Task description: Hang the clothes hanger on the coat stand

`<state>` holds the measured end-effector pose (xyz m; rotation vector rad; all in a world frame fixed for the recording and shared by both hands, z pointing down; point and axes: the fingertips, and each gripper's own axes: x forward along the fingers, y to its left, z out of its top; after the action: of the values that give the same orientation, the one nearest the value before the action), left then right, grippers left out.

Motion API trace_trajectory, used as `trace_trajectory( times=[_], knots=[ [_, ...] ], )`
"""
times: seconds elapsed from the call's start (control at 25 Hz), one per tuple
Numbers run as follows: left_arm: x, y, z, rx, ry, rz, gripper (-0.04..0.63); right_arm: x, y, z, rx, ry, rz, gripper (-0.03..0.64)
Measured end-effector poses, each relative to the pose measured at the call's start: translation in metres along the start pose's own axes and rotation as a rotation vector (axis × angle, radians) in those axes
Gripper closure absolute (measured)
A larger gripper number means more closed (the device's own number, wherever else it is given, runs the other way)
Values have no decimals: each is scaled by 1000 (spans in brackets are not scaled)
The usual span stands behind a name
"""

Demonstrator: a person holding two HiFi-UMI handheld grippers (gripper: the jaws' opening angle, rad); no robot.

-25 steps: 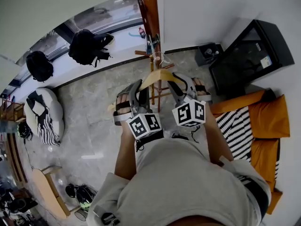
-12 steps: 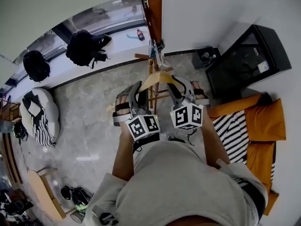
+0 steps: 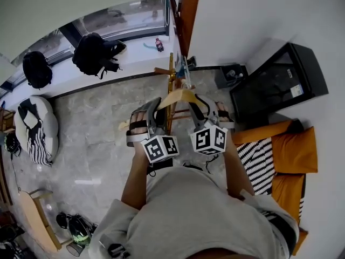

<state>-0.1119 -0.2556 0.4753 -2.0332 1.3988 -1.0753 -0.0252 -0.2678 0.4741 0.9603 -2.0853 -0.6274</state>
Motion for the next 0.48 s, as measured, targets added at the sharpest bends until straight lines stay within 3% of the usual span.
trace_trajectory(
  times=[0.48],
  knots=[
    [22,-1,-3,0,5,-19,483,18,-6,-11,-9,30,0,492]
  ],
)
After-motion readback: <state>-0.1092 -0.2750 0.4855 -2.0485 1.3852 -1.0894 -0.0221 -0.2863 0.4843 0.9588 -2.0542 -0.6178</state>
